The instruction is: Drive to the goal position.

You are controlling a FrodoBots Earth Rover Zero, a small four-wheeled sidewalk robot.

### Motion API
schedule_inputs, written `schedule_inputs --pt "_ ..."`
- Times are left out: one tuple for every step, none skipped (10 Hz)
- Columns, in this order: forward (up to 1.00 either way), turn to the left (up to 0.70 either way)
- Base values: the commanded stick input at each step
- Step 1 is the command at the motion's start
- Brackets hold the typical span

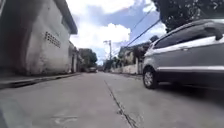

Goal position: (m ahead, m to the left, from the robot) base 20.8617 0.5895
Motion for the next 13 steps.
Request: schedule_inputs --pt "0.7 0.0" --pt "0.7 0.0" --pt "0.7 0.0" --pt "0.7 0.0" --pt "0.7 0.0" --pt "0.7 0.0" --pt "0.7 0.0" --pt "0.7 0.0" --pt "0.7 0.0" --pt "0.7 0.0" --pt "0.7 0.0" --pt "0.7 0.0" --pt "0.7 0.0"
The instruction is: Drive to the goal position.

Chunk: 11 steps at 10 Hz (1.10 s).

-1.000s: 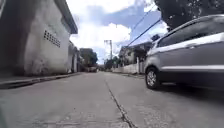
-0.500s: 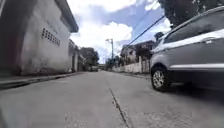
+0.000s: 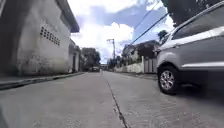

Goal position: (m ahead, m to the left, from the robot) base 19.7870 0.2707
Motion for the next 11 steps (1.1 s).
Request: schedule_inputs --pt "0.7 0.0" --pt "0.7 0.0" --pt "0.7 -0.35" --pt "0.7 0.0" --pt "0.7 0.0" --pt "0.7 0.0" --pt "0.7 0.0" --pt "0.7 0.0" --pt "0.7 0.0" --pt "0.7 0.0" --pt "0.7 0.0"
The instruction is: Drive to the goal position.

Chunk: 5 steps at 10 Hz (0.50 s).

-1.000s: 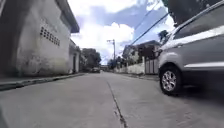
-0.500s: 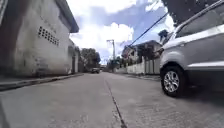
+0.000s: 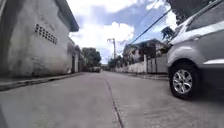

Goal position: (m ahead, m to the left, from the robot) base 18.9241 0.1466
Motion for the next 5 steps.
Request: schedule_inputs --pt "0.7 0.0" --pt "0.7 0.0" --pt "0.7 0.0" --pt "0.7 0.0" --pt "0.7 0.0"
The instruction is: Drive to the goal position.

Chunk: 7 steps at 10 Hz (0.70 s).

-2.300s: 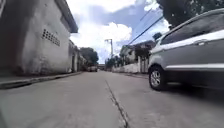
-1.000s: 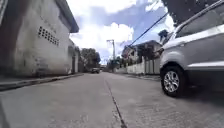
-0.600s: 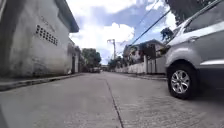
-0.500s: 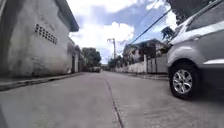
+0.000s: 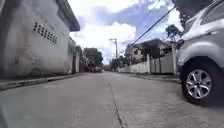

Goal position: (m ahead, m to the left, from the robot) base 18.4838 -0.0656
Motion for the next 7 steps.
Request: schedule_inputs --pt "0.7 0.0" --pt "0.7 0.0" --pt "0.7 0.0" --pt "0.7 0.0" --pt "0.7 -0.2" --pt "0.7 -0.32" --pt "0.7 -0.35"
